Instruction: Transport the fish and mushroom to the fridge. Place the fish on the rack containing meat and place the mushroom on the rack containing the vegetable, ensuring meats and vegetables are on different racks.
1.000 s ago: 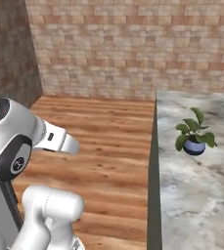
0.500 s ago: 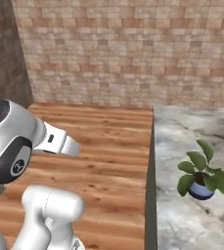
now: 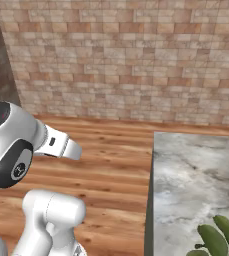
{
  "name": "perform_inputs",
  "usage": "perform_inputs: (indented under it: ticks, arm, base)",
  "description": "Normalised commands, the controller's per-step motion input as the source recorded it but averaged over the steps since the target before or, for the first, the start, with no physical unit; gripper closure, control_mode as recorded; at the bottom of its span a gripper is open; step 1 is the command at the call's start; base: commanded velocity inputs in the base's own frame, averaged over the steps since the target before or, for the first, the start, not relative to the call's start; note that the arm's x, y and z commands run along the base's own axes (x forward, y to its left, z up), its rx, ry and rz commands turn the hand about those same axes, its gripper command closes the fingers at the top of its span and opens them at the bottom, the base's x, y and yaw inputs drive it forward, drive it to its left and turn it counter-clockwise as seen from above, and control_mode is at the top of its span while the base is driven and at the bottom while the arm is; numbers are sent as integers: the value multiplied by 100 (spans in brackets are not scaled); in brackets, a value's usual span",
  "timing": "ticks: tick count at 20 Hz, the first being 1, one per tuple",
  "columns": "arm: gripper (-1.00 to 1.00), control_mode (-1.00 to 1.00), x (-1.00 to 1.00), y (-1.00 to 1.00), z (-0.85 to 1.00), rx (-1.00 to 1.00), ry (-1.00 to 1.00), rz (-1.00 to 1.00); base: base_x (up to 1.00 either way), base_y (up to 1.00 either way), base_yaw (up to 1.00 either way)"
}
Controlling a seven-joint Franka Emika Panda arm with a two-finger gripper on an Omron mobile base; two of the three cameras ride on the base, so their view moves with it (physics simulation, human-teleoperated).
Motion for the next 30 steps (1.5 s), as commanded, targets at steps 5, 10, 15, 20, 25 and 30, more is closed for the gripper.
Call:
perform_inputs:
  ticks: [5, 10, 15, 20, 25, 30]
  arm:
    - [-100, 100, 0, 0, 0, 0, 0, 0]
    - [-100, 100, 0, 0, 0, 0, 0, 0]
    - [-100, 100, 0, 0, 0, 0, 0, 0]
    - [-100, 100, 0, 0, 0, 0, 0, 0]
    - [-100, 100, 0, 0, 0, 0, 0, 0]
    - [-100, 100, 0, 0, 0, 0, 0, 0]
  base:
    - [100, -3, 0]
    - [100, 0, -1]
    - [100, 0, -15]
    - [100, 10, -26]
    - [100, 12, -56]
    - [100, 69, -69]
